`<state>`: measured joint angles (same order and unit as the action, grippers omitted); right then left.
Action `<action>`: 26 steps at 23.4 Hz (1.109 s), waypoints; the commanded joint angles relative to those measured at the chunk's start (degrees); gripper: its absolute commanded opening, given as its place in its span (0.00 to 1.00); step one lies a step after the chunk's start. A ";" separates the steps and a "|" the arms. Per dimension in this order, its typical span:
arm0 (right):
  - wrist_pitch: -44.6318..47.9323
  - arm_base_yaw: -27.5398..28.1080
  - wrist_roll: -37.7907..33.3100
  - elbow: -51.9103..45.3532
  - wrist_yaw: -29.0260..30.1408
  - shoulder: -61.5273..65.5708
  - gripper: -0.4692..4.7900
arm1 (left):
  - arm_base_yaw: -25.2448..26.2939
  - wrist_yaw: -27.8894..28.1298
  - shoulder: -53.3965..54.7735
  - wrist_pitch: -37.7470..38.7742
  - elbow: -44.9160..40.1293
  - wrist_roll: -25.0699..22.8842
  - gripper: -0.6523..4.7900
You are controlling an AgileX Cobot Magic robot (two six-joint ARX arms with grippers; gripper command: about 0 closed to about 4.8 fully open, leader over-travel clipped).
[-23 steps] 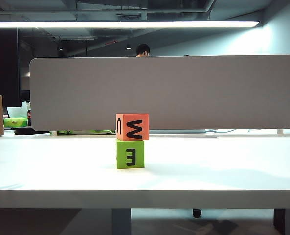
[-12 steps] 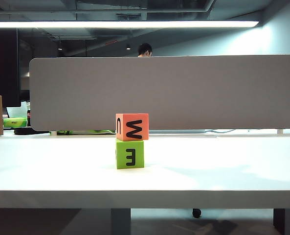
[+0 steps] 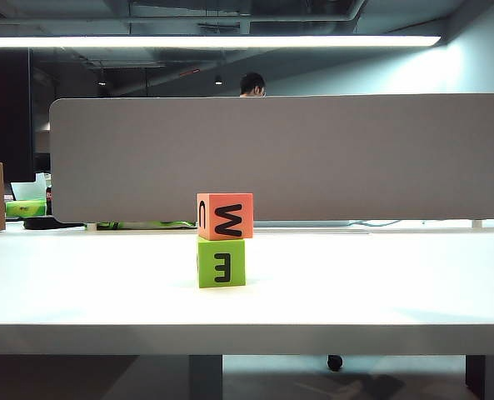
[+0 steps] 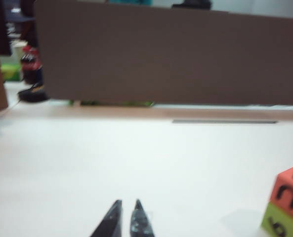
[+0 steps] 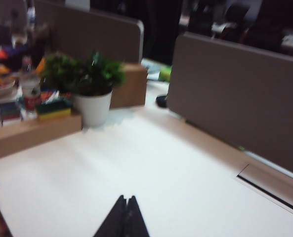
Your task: Stack the letter block on the right onto the letter block on the left.
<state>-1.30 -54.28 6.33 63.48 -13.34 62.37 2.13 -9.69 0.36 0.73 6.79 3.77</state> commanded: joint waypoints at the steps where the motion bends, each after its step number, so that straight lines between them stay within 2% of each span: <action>1: 1.73 -3.65 0.07 -4.87 -6.82 -5.86 0.08 | -0.02 0.68 0.02 -2.32 -2.64 1.18 0.17; 6: 1.55 -11.52 -0.17 -12.70 -15.65 -13.92 0.08 | -0.02 -1.25 0.02 -4.81 -6.36 0.90 0.17; 8: 1.53 -14.45 -0.50 -15.65 -18.25 -16.50 0.08 | -0.02 -1.22 0.02 -2.43 -6.34 0.33 0.17; 9: 1.53 -18.32 -1.18 -18.84 -20.85 -19.02 0.08 | -0.02 -1.25 0.02 -1.75 -6.34 -0.42 0.17; 14: 1.57 -26.23 -1.95 -25.57 -27.23 -22.49 0.08 | -0.02 -1.01 0.02 -1.16 -6.34 -0.52 0.17; 19: 2.03 -27.06 -2.03 -32.35 -26.95 -21.51 0.09 | -0.04 -1.22 0.02 0.35 -6.34 0.04 0.17; 21: 1.75 -27.04 -2.01 -32.89 -27.15 -21.35 0.09 | 0.02 1.36 0.02 0.44 -6.34 -0.35 0.17; 26: 1.46 -26.95 -1.99 -32.89 -27.26 -21.35 0.09 | 0.00 11.76 0.02 0.87 -6.34 -0.31 0.17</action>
<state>-0.95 -81.32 4.51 30.41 -40.36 41.10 2.15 -1.34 0.36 1.74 0.14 3.64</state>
